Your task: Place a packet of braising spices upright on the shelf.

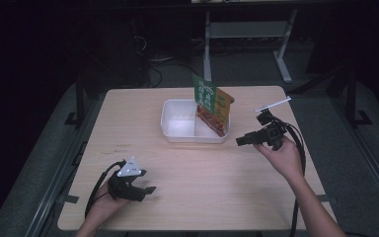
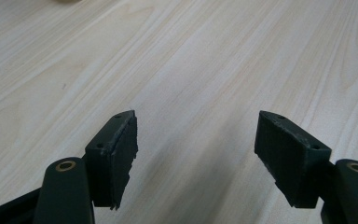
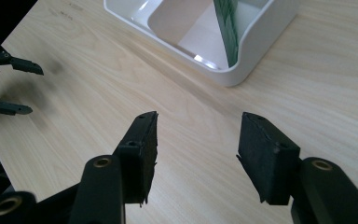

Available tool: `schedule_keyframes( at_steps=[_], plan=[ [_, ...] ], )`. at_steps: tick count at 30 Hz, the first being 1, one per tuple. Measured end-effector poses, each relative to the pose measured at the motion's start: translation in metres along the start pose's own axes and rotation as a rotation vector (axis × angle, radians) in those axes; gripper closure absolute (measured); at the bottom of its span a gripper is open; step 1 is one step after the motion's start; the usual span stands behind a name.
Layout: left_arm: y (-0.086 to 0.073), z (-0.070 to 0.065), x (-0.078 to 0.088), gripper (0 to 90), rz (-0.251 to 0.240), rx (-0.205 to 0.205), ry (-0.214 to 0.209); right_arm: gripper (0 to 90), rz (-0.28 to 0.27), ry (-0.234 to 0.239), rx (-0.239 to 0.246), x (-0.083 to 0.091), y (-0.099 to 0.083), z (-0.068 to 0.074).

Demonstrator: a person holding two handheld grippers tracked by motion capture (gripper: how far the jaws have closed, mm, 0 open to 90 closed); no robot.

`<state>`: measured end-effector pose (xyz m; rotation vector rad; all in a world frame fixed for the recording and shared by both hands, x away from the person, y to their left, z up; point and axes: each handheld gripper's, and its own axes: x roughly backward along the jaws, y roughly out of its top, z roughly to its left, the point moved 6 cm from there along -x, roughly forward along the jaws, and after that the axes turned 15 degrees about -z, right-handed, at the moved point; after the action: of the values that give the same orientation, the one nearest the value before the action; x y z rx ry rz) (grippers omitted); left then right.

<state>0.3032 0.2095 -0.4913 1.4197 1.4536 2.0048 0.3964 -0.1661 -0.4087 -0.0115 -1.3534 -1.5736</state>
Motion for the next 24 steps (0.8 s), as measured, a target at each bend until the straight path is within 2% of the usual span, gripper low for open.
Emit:
schedule_keyframes(
  at_steps=[11, 24],
  plan=[
    [0.000, 0.001, 0.000, 29.2, -0.002, 0.000, 0.003, 46.0, -0.002, 0.020, -0.013, 0.003, -0.022, 0.002],
    [0.000, 0.001, 0.000, 29.2, -0.002, -0.001, 0.004, 45.6, 0.006, 0.036, 0.000, 0.003, -0.048, 0.009]
  ],
)
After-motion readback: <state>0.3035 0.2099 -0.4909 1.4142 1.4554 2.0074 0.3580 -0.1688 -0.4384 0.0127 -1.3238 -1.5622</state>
